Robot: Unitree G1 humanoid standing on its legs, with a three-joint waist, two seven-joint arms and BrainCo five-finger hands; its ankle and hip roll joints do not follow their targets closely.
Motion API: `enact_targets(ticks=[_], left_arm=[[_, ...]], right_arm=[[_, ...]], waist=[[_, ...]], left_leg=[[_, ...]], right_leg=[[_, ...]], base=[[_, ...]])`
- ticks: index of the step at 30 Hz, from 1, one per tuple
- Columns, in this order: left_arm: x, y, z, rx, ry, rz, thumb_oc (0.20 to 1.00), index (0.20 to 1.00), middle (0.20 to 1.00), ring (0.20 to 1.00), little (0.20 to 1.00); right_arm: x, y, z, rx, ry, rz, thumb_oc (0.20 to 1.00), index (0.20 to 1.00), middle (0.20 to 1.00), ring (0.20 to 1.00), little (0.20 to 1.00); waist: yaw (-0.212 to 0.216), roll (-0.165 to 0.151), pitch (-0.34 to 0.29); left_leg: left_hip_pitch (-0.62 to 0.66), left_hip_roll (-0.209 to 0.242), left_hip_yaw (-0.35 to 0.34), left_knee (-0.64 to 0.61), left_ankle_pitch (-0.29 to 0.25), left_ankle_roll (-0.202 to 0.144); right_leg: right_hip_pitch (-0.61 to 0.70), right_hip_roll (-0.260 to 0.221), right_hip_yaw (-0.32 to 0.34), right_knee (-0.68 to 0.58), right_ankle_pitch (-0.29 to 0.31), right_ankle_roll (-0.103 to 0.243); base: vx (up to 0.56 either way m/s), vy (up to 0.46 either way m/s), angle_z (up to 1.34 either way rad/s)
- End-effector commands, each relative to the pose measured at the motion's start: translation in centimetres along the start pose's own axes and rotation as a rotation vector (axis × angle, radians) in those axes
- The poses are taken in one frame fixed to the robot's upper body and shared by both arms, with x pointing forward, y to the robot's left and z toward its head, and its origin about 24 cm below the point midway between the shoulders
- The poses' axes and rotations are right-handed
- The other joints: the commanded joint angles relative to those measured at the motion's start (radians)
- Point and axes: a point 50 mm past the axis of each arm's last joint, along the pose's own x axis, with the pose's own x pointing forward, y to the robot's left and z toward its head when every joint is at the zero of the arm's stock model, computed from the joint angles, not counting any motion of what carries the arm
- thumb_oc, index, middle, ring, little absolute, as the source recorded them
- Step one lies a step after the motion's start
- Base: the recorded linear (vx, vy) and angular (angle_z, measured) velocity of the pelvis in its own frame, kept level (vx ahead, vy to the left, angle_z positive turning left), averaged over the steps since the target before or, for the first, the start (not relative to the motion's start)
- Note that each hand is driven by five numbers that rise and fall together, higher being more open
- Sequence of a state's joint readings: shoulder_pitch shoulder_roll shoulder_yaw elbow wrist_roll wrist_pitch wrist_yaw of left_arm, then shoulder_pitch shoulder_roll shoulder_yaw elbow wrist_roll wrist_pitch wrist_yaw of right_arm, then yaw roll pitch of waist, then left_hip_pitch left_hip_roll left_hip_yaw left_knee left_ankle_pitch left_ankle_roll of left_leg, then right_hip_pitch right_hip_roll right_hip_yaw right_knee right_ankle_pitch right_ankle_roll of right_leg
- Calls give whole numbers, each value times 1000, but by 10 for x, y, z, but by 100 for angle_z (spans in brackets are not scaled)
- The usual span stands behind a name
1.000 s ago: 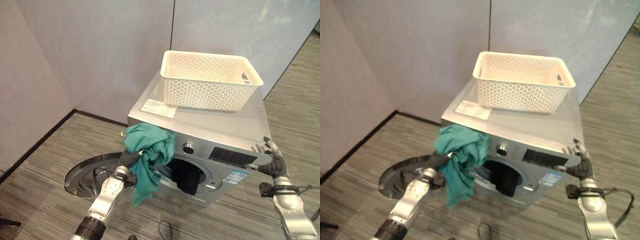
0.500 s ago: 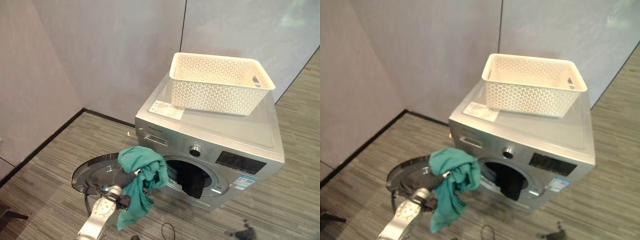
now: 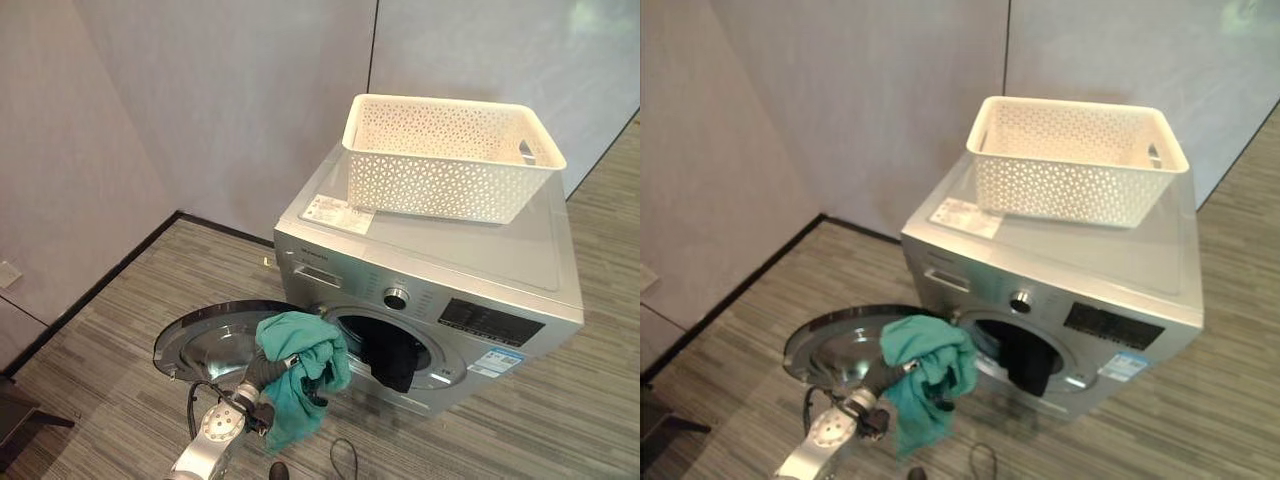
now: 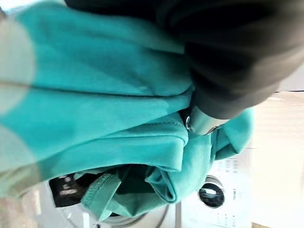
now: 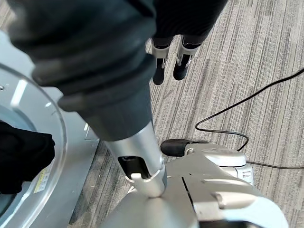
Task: Grab the laundry basket,head to the washer,open it,put in the laundry and shut it.
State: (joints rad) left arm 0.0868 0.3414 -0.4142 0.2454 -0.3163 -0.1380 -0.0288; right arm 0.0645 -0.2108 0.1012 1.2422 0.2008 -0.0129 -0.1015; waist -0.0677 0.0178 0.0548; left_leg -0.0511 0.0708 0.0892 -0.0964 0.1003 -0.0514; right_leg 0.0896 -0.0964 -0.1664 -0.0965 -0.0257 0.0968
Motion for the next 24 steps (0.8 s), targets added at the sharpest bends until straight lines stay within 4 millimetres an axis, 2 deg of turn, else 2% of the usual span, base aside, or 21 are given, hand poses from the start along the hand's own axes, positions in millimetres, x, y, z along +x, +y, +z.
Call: enact_targets(ticks=[1,2,4,5,6,7,10,12,13,17,19,20,21,22,23,24], left_arm=[[25,-2,52,0,-222,-40,200,200,200,200,200],[25,-2,52,0,-223,-39,200,200,200,200,200],[40,-4,69,6,-276,-19,200,200,200,200,200],[47,-5,79,9,-309,-11,200,200,200,200,200],[58,-6,97,22,-362,-3,200,200,200,200,200],[58,-7,98,22,-363,-4,200,200,200,200,200],[70,-9,120,33,-420,10,200,200,200,200,200],[77,-13,127,27,-431,9,200,200,200,200,200],[85,-23,130,23,-422,-12,200,200,200,200,200],[94,-36,134,-3,-406,-39,200,200,200,200,200],[99,-39,143,41,-423,-46,200,200,200,200,200],[101,-44,155,43,-458,-53,200,200,200,200,200],[102,-44,161,38,-477,-47,200,200,200,200,200],[102,-44,162,37,-478,-47,200,200,200,200,200],[103,-47,175,19,-527,-38,200,200,200,200,200],[103,-50,182,5,-551,-44,200,200,200,200,200]], right_arm=[[3,15,38,-81,-100,48,1000,1000,1000,1000,1000],[3,15,38,-81,-101,48,1000,1000,1000,1000,1000],[2,19,69,-180,-200,49,1000,1000,1000,1000,1000],[0,22,85,-208,-254,51,1000,1000,1000,1000,1000],[-5,28,115,-237,-349,56,1000,1000,1000,1000,1000],[-5,28,115,-237,-350,56,1000,1000,1000,1000,1000],[-11,36,140,-245,-435,65,1000,1000,1000,1000,1000],[-13,39,145,-244,-452,67,1000,1000,1000,1000,1000],[-12,34,143,-236,-446,47,1000,1000,1000,1000,1000],[-9,28,133,-217,-411,26,1000,1000,1000,1000,1000],[-9,26,142,-225,-419,11,1000,1000,1000,1000,1000],[-12,22,155,-181,-452,-6,1000,1000,1000,1000,1000],[-14,20,162,-163,-471,-17,1000,1000,1000,1000,1000],[-14,19,163,-163,-471,-17,1000,1000,1000,1000,1000],[-21,16,187,-150,-540,-46,1000,1000,1000,1000,1000],[-26,16,201,-199,-579,-68,1000,1000,1000,1000,1000]], waist=[[18,-30,82],[18,-30,80],[6,-36,112],[3,-40,124],[-5,-55,140],[-3,-55,139],[-11,-81,154],[-17,-94,156],[-23,-109,177],[-43,-116,181],[-33,-112,200],[-43,-104,238],[-46,-93,249],[-45,-93,248],[-55,-74,283],[-51,-71,301]], left_leg=[[42,11,-2,10,-142,16],[40,11,-1,10,-142,16],[-11,11,9,25,-138,24],[-39,14,17,38,-142,28],[-100,21,41,68,-142,32],[-103,21,43,73,-147,32],[-184,26,42,137,-155,40],[-218,19,29,167,-164,47],[-260,5,13,239,-186,49],[-299,-4,-15,289,-215,51],[-322,-41,-50,327,-254,75],[-367,-65,-61,438,-322,110],[-386,-67,-62,464,-336,119],[-389,-67,-61,467,-338,119],[-389,-75,-67,461,-347,118],[-391,-74,-65,459,-345,106]], right_leg=[[-110,-30,-2,61,-31,4],[-113,-30,-1,63,-32,4],[-202,-27,27,112,-32,0],[-247,-24,40,144,-36,-1],[-332,-24,56,194,-31,-2],[-338,-25,59,202,-36,-2],[-421,-26,65,261,-39,-3],[-443,-33,63,275,-42,-3],[-439,-51,48,279,-44,-4],[-467,-63,41,327,-62,-9],[-529,-77,69,419,-59,3],[-618,-92,138,581,-56,42],[-648,-89,180,605,-54,45],[-652,-88,182,608,-55,45],[-682,-84,255,566,-45,31],[-687,-103,262,510,-26,27]], base=[[-81,13,-9],[-144,7,-16],[-223,15,-17],[-311,24,-25],[-235,16,-35],[-206,8,-59],[-111,-8,-39],[-70,4,-1],[-37,12,5],[-4,33,30],[-94,200,28],[-79,216,-6],[-43,152,-12],[-21,54,-17],[-6,-32,-17],[21,-103,-26]])
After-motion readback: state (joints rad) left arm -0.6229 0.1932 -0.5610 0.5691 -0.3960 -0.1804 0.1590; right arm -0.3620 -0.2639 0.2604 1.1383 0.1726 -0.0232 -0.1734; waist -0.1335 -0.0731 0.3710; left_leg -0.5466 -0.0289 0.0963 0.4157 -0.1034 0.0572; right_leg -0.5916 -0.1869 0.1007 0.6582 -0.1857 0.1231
